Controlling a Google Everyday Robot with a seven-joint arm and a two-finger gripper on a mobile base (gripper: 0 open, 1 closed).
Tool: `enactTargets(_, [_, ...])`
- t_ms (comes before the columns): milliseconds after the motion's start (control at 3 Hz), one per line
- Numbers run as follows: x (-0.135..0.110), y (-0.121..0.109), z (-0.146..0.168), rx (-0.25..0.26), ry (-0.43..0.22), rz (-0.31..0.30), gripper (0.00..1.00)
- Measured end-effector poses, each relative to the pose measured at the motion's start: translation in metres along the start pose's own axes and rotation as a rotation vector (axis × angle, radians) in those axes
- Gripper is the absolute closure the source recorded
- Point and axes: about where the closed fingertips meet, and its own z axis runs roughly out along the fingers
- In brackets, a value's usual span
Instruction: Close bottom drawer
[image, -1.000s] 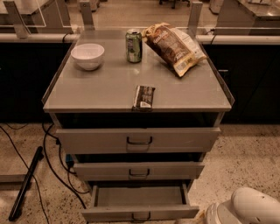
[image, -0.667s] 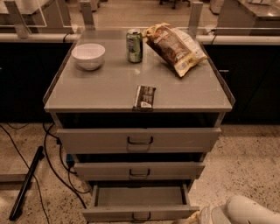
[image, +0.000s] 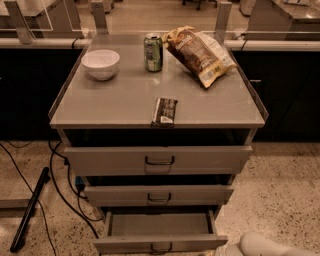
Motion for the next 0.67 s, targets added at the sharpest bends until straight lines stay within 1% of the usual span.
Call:
enactTargets(333, [0.0001,0.0001,0.0005,0.0,0.0,-0.001,1.0])
enactTargets(667, [0.0044,-0.0059,0.0099,0.046,-0.003,-0.025,1.0])
